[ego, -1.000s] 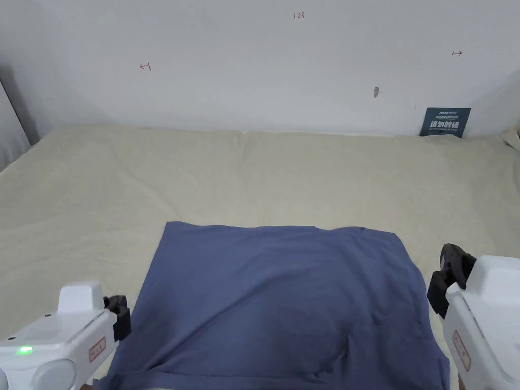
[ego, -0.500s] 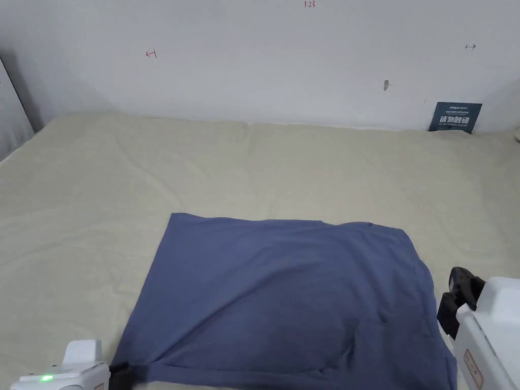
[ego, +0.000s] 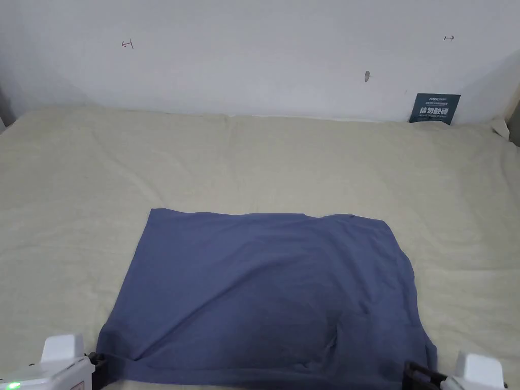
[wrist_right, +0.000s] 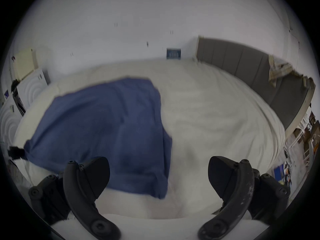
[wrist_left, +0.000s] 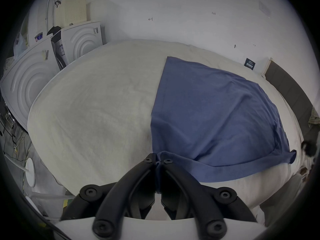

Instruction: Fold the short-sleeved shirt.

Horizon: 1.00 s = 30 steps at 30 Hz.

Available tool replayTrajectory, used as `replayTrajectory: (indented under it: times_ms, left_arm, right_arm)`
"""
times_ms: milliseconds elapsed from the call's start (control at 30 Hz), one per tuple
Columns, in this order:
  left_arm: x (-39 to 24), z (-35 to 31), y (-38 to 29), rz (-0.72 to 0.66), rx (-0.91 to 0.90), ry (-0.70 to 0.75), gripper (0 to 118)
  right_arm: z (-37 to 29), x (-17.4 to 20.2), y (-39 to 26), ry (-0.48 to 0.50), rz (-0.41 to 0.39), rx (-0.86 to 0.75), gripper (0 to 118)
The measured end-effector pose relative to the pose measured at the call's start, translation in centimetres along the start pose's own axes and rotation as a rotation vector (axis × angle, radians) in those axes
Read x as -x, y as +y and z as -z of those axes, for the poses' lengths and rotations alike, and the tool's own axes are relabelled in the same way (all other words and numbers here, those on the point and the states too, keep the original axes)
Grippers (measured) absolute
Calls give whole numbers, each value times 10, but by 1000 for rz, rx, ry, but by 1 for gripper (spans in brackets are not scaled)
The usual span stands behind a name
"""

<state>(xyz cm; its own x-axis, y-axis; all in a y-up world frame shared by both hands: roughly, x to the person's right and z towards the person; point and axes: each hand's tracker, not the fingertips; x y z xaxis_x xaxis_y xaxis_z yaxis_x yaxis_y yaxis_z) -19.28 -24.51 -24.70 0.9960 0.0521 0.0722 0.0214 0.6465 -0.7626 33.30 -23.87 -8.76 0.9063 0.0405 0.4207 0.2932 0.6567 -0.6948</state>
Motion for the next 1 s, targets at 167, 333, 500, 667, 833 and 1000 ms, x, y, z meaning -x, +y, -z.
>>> replayTrajectory:
  times_ms: [167,333,500,667,833,1000]
  left_arm:
    - [-1,-4,6,21,-8,-1,5]
    - [-3,-6,9,27,-7,0,5]
    - [-2,-10,15,10,-23,-5,5]
    - [-1,-8,48,-32,-69,-17,5]
    - [-9,13,94,-50,-100,-20,5]
    - [-17,58,139,-70,-73,-26,5]
  right_arm:
    - [30,-1,-18,31,22,71,77]
    - [40,0,-21,111,52,105,29]
    - [9,8,-6,122,22,19,9]
    - [-5,5,38,145,61,-83,9]
    - [16,10,91,160,72,-121,9]
    - [62,20,132,142,72,-89,9]
